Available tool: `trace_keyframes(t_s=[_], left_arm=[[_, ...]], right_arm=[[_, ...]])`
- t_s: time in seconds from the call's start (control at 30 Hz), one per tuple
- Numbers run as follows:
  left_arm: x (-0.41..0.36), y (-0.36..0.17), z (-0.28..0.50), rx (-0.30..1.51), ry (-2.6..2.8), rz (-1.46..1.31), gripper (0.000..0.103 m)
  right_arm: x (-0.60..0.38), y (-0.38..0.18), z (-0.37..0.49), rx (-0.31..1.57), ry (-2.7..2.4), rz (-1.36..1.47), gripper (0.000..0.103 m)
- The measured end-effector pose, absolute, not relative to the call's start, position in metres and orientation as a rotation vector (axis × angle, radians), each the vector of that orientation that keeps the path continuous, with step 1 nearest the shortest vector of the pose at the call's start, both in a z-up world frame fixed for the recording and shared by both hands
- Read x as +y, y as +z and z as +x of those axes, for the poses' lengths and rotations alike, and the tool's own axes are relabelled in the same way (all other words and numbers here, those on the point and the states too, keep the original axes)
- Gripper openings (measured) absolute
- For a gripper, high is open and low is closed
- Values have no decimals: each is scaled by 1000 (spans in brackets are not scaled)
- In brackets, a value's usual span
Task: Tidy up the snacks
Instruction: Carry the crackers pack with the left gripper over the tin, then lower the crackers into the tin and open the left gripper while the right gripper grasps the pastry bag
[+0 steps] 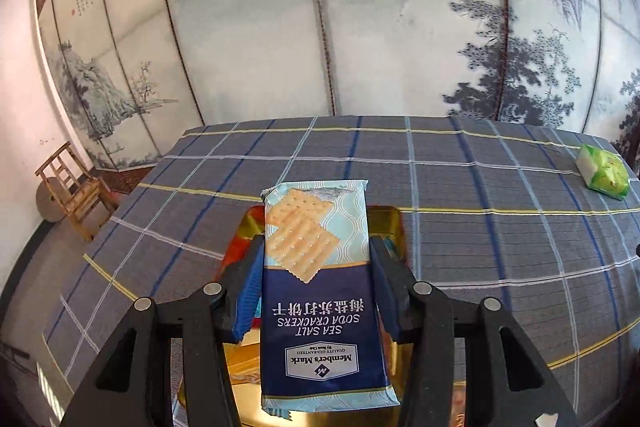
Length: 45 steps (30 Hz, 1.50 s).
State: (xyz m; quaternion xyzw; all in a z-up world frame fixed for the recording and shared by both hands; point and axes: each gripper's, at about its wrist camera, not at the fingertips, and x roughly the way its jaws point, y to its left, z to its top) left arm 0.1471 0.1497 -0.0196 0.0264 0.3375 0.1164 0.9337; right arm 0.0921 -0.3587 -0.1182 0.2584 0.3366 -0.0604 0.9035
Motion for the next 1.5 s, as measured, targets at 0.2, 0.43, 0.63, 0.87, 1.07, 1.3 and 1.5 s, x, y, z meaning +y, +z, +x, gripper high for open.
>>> trace_keyframes(t_s=[0.2,0.43,0.63,0.87,1.07,1.3,1.5], left_arm=[[190,-42,143,727,285,27,45],[212,-69,143,781,269,-24,46],[217,-79,146,797,236,-41,46],[216,-82,154,798,220,-39,46],[207,-86,161,821,194,-48,46],[188,-97,158,847,161,-9,46],[179,-106,145,840,143,28,46]], right_arm=[[-359,-120,94,711,-137,530,76],[-355,-119,97,729,-154,494,76],[-342,-118,100,771,-199,407,76],[-261,-102,82,768,-69,243,76],[-186,-95,61,784,75,179,76],[-103,-92,30,824,212,95,76],[-52,-94,7,848,263,-13,76]])
